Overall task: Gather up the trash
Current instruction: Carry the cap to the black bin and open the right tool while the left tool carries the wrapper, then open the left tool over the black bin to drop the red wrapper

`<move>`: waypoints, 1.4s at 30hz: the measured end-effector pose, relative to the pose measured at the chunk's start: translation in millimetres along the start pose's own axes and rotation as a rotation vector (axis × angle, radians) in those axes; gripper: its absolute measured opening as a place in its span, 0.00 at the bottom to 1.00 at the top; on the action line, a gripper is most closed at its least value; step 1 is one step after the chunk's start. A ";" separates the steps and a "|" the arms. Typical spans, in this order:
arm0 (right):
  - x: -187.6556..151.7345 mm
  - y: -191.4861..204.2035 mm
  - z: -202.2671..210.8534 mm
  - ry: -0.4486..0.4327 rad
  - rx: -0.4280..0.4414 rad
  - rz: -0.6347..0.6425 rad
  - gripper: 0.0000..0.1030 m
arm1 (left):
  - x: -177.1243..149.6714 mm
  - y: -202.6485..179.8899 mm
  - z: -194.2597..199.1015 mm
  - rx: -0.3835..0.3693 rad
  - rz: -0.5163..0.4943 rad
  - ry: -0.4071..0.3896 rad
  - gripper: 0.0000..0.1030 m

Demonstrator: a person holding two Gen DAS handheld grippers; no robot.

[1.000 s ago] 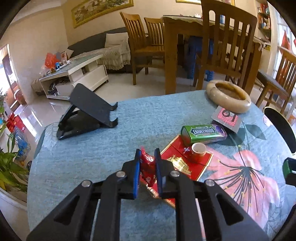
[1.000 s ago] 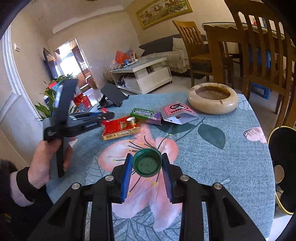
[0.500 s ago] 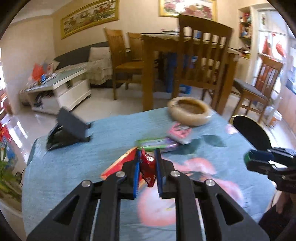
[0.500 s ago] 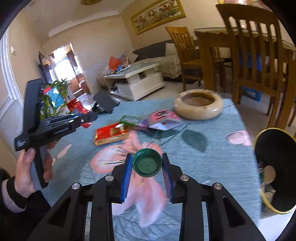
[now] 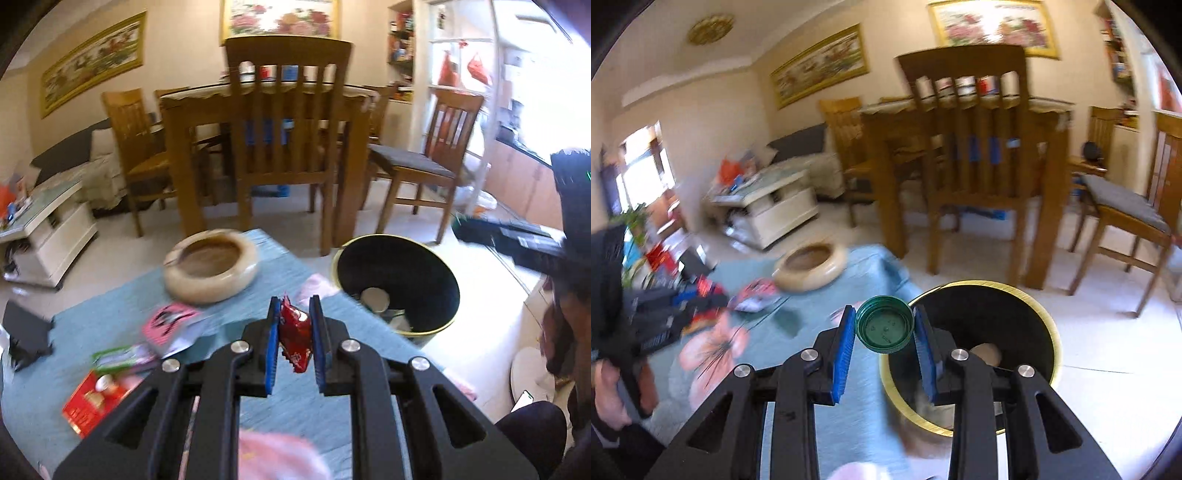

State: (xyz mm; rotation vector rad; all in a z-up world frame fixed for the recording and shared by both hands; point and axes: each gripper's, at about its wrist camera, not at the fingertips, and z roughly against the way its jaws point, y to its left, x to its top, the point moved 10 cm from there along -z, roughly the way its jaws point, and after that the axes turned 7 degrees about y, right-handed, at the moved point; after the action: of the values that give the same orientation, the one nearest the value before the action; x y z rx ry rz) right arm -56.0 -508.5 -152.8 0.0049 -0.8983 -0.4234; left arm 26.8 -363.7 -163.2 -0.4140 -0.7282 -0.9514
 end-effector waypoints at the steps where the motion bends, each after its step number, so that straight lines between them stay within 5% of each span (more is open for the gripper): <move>1: 1.9 -12.0 -1.5 -0.004 -0.019 -0.021 0.31 | 2.1 -7.2 -2.2 -0.007 -0.010 0.001 0.16; 5: -10.0 -50.0 -28.1 0.047 -0.061 -0.120 0.34 | 7.0 -29.9 -14.1 -0.025 -0.047 0.010 0.17; 6: -14.5 -60.0 -36.2 0.061 -0.081 -0.153 0.41 | 8.4 -35.7 -18.1 -0.031 -0.054 0.014 0.17; 7: -20.8 -71.6 -44.5 0.071 -0.103 -0.196 0.66 | 10.0 -38.4 -21.4 -0.036 -0.058 0.017 0.17; 8: -22.2 -74.9 -46.6 0.069 -0.100 -0.213 0.74 | 11.6 -42.6 -24.1 -0.041 -0.063 0.020 0.17; 12: -22.0 -78.8 -38.7 0.028 -0.106 -0.235 0.76 | 19.5 -63.1 -38.1 -0.058 -0.091 0.027 0.17; 15: -21.8 -81.9 -12.6 -0.057 -0.125 -0.280 0.92 | 25.7 -78.2 -51.9 -0.074 -0.104 0.038 0.17; 21: -25.0 -115.8 30.2 -0.201 -0.152 -0.416 0.96 | 39.0 -114.2 -78.2 -0.100 -0.163 0.050 0.18; 27: -34.7 -150.8 40.6 -0.241 -0.147 -0.535 0.96 | 60.1 -151.1 -106.2 -0.121 -0.219 0.051 0.24; 32: -41.5 -169.9 45.8 -0.258 -0.137 -0.592 0.96 | 65.5 -171.0 -120.3 -0.133 -0.249 0.052 0.54; 40: -38.7 -162.4 42.4 -0.245 -0.136 -0.576 0.96 | 65.1 -164.0 -96.4 -0.096 -0.253 0.006 0.72; 42: -36.3 -156.3 41.1 -0.240 -0.139 -0.557 0.96 | 64.1 -153.3 -78.9 -0.072 -0.243 -0.024 0.83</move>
State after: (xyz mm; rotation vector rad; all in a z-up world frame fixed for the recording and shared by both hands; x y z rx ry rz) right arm -162.5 -631.8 -182.4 0.0794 -1.0994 -1.0220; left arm -49.6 -530.9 -170.4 -0.4064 -0.7793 -1.2056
